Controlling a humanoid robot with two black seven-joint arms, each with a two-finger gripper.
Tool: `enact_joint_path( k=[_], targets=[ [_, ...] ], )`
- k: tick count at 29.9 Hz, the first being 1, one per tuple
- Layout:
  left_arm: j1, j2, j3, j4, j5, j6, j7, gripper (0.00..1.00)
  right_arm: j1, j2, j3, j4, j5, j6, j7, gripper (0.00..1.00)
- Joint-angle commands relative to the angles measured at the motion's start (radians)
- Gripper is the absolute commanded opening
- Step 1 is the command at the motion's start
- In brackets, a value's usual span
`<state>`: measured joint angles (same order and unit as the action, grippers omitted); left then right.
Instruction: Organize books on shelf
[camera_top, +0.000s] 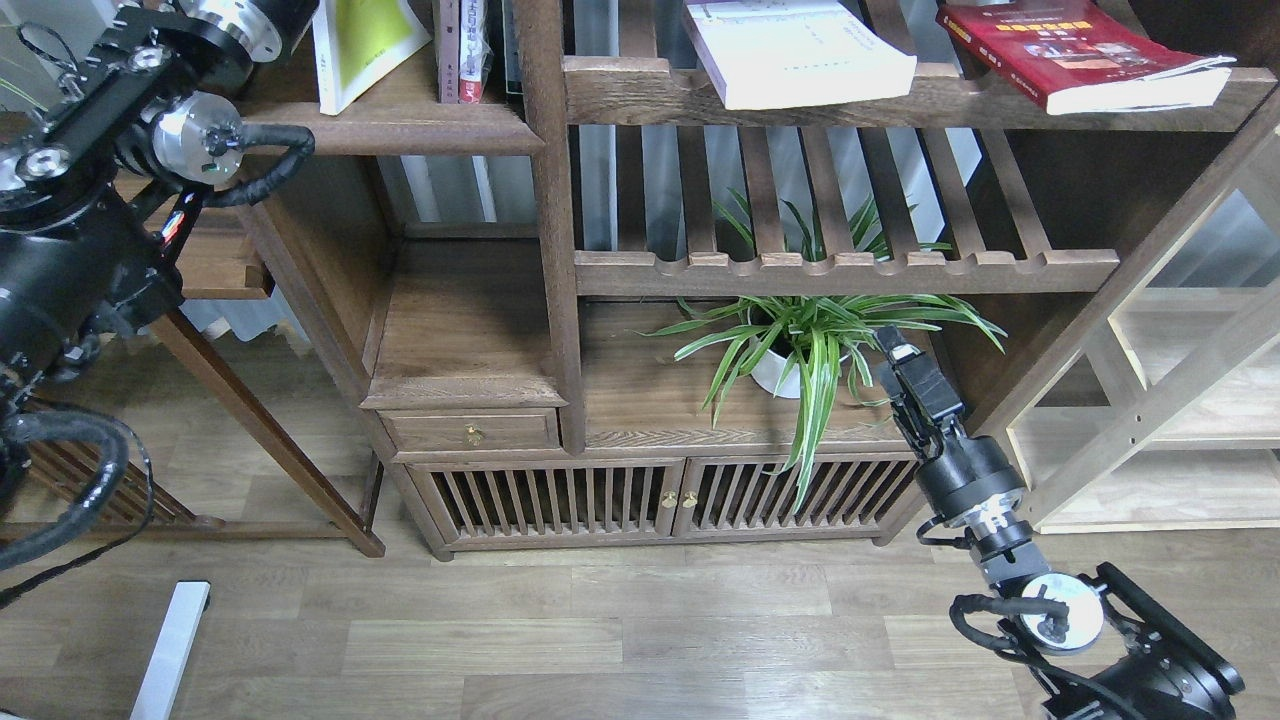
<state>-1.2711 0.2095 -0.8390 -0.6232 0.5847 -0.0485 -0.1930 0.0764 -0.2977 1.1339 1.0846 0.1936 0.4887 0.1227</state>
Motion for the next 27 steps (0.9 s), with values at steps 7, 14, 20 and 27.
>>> enact_joint_path(
  k=[7,14,20,27],
  targets=[
    [-0.047,-0.009,-0.002,-0.001,-0.04,0.002,-0.002,0.29,-0.012,-0.02,0.0,0.0,0.001,0.0,-0.002,0.84],
    [-0.085,-0.041,-0.003,-0.004,-0.043,0.009,-0.002,0.29,-0.01,-0.041,0.001,0.0,0.001,0.0,-0.002,0.84],
    [-0.148,-0.033,-0.025,-0.003,-0.052,0.009,0.006,0.31,-0.01,-0.046,0.0,0.0,0.0,0.0,-0.003,0.84],
    [-0.18,-0.019,-0.043,-0.012,-0.088,0.009,-0.003,0.32,-0.01,-0.049,-0.003,0.0,-0.002,0.0,-0.003,0.84]
  ],
)
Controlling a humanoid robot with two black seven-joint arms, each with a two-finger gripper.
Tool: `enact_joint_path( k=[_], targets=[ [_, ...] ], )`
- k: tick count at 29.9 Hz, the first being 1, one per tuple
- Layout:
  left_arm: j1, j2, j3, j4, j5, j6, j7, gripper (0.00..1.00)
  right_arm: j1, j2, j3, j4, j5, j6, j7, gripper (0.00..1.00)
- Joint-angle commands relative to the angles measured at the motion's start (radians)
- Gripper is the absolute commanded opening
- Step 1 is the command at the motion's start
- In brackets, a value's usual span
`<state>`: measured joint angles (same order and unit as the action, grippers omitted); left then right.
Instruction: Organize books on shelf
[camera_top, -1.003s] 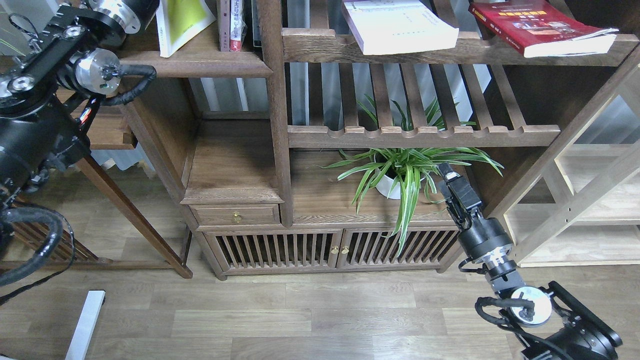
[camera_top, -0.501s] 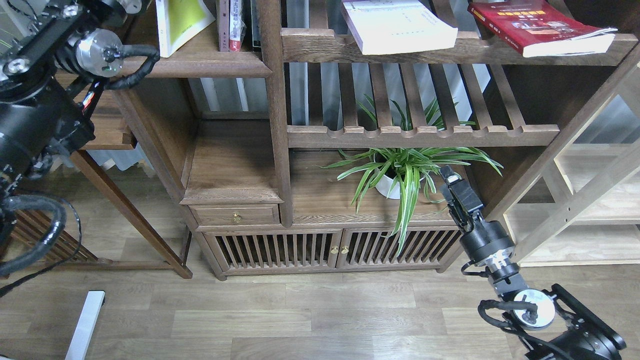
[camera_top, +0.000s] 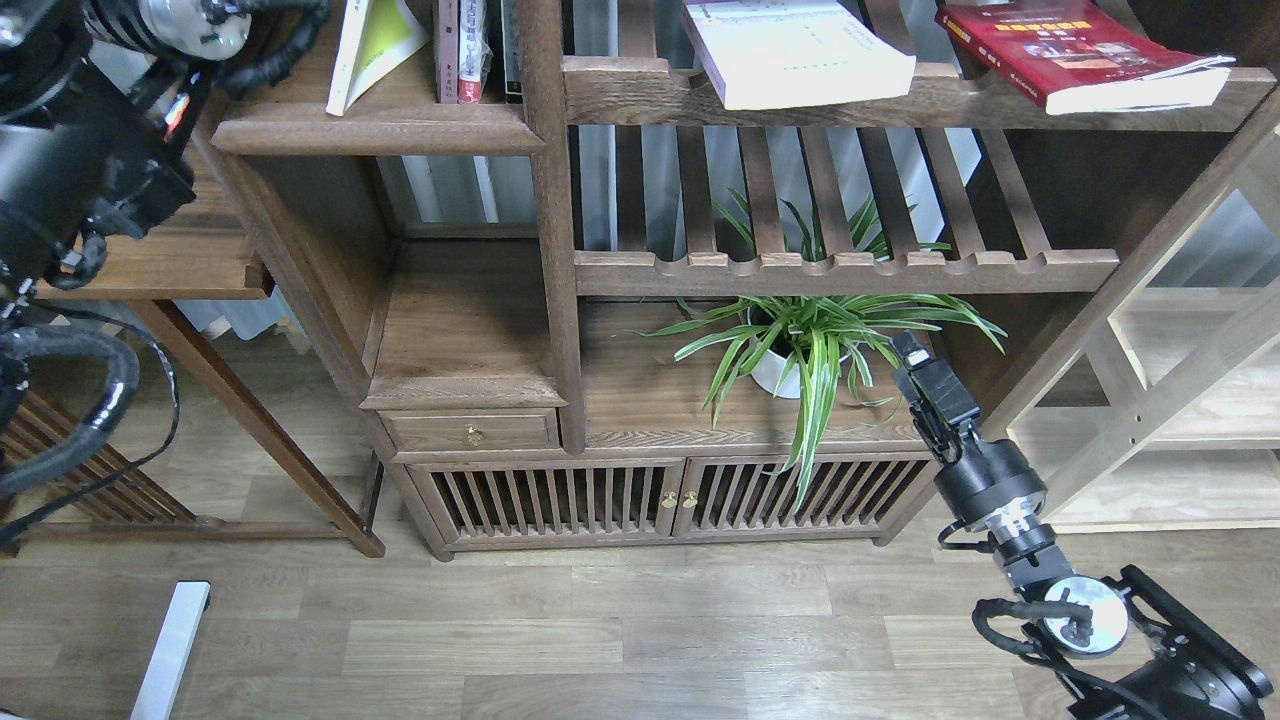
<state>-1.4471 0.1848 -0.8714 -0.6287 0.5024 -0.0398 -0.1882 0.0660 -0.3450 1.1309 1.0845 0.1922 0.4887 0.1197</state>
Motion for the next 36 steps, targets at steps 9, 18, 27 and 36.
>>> enact_joint_path(
  k=[9,18,27,36],
  targets=[
    [0.017,0.073,-0.015,-0.127,-0.007,-0.006,-0.01,0.53,0.002,-0.022,0.006,0.0,0.0,0.0,0.002,0.84],
    [0.077,0.191,-0.014,-0.264,-0.077,-0.002,-0.008,0.8,0.006,-0.06,0.032,0.002,0.001,0.0,0.001,0.94],
    [0.172,0.222,-0.029,-0.397,-0.105,-0.012,-0.02,0.94,0.006,-0.153,0.046,0.006,0.0,0.0,0.0,0.97],
    [0.375,0.239,-0.147,-0.577,-0.185,-0.178,-0.039,0.99,-0.014,-0.291,0.049,0.041,0.001,0.0,-0.003,0.97]
  ],
)
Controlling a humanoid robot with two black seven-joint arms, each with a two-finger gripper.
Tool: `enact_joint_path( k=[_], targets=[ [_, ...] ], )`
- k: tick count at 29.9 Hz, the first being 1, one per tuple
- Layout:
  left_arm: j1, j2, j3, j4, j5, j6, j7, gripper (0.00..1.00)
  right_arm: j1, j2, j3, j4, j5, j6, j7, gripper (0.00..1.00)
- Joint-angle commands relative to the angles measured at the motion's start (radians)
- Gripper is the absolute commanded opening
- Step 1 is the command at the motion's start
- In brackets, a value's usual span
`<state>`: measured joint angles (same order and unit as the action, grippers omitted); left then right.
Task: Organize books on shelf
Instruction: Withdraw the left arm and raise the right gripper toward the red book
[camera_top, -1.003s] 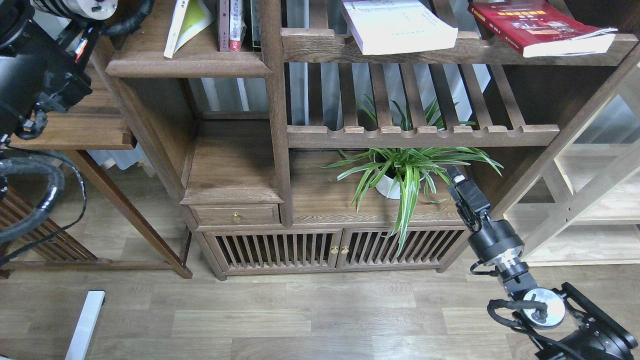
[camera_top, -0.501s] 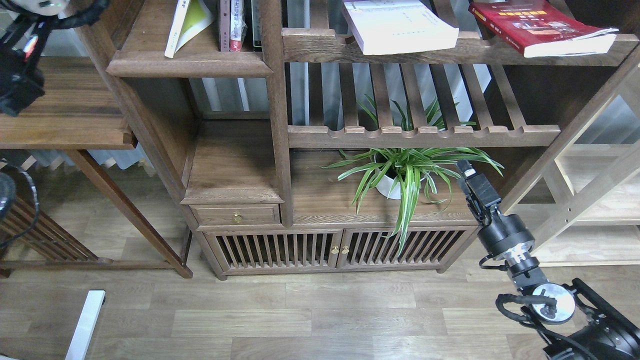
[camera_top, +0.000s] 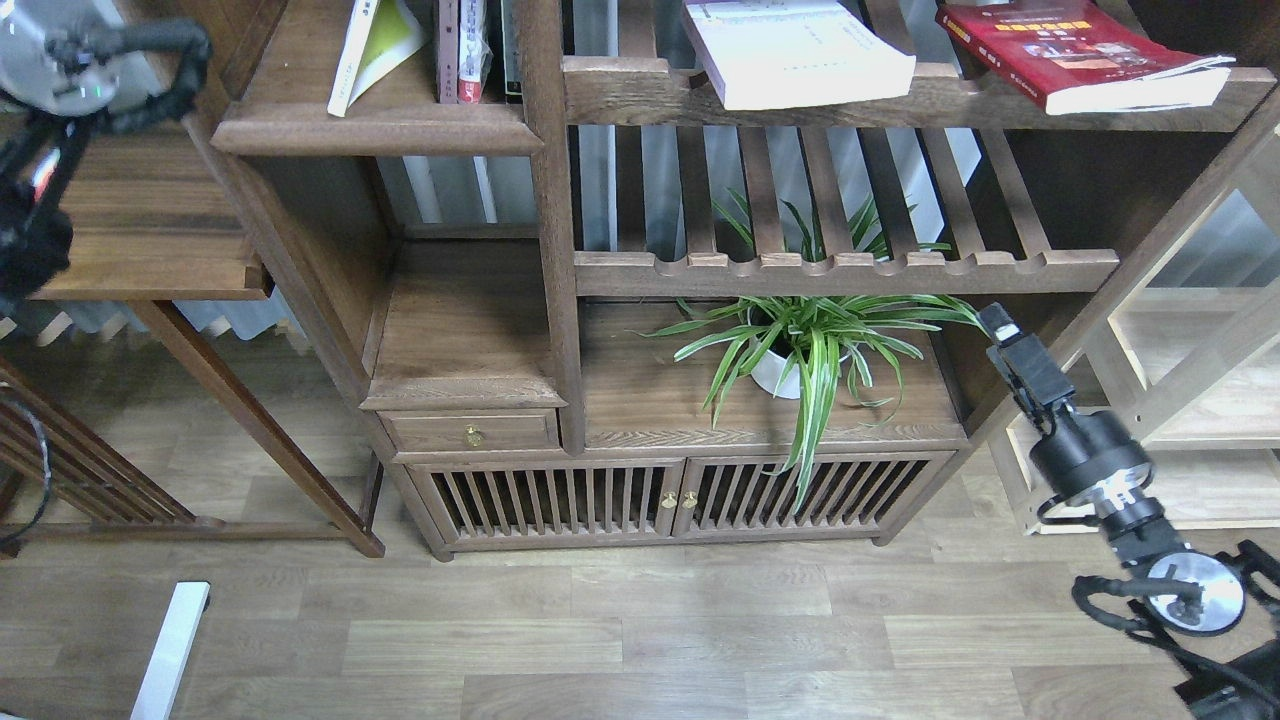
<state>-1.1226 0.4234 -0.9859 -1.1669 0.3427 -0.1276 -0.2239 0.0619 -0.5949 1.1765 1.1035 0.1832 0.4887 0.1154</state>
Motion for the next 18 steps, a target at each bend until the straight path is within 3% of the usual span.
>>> enact_joint_path(
  k=[1,5,18],
  targets=[
    [0.064,0.0,-0.045,-0.045,-0.027,-0.143,-0.003,0.99,-0.011,-0.054,0.011,0.03,0.018,0.0,0.004,0.97],
    [0.112,-0.002,-0.065,-0.065,-0.062,-0.355,0.012,0.99,-0.027,-0.068,0.041,0.032,0.041,0.0,0.001,0.97],
    [0.224,-0.021,-0.045,-0.192,-0.111,-0.361,0.018,0.99,-0.028,-0.111,0.109,0.049,0.073,0.0,0.001,0.96]
  ],
)
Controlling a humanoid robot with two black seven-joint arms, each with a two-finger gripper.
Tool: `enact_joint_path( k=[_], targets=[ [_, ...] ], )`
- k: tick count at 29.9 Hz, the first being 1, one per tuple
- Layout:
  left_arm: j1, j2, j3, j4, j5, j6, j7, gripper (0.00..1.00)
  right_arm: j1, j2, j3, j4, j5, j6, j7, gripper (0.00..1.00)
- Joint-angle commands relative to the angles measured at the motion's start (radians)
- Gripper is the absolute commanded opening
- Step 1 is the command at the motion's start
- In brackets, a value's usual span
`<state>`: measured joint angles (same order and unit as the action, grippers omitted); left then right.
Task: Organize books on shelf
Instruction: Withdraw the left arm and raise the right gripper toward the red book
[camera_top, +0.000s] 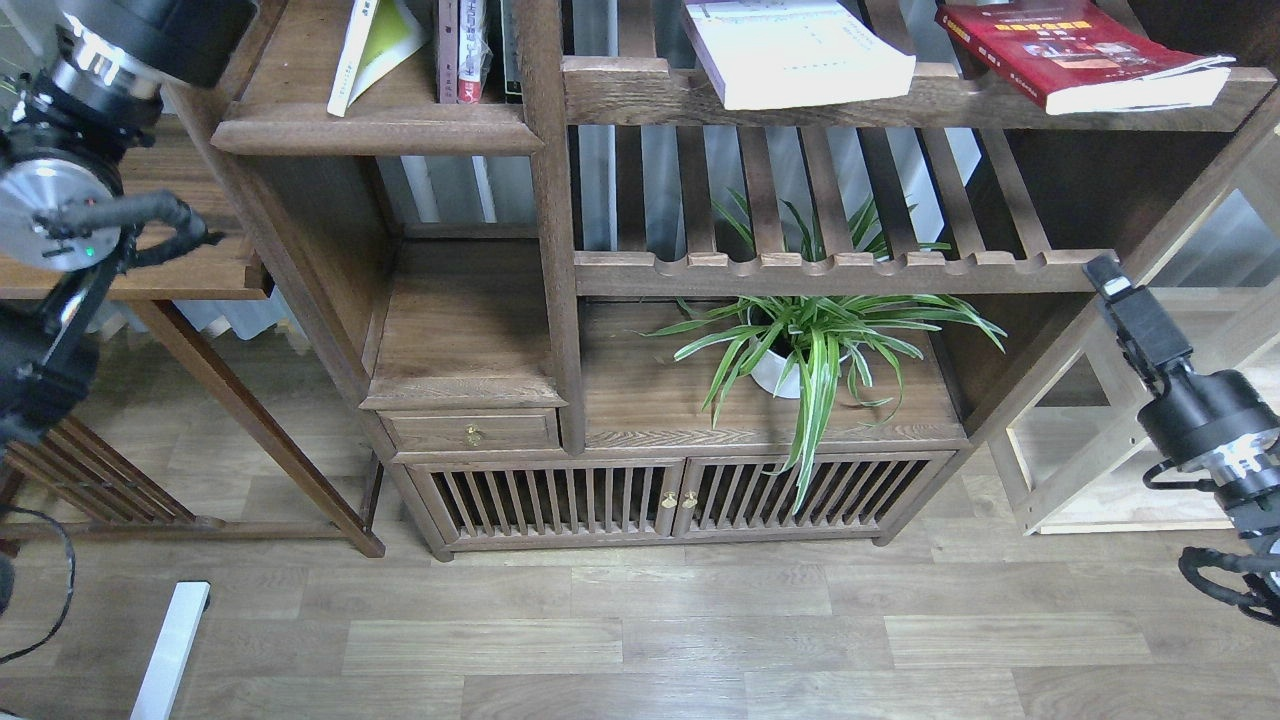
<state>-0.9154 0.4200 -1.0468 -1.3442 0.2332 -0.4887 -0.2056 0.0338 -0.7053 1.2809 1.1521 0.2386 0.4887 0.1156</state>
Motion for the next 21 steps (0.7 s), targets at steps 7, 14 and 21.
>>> enact_joint_path(
  k=[7,14,21],
  targets=[
    [0.065,-0.206,0.07,-0.009,0.006,0.0,0.034,0.99,0.012,0.038,0.006,-0.005,0.126,0.0,0.009,0.97],
    [0.145,-0.323,0.119,-0.007,0.005,0.0,0.066,0.99,0.07,0.056,0.024,-0.005,0.162,0.0,0.009,0.96],
    [0.162,-0.365,0.194,0.01,0.006,0.0,0.089,0.99,0.193,0.101,0.026,-0.008,0.218,0.0,0.01,0.96]
  ],
)
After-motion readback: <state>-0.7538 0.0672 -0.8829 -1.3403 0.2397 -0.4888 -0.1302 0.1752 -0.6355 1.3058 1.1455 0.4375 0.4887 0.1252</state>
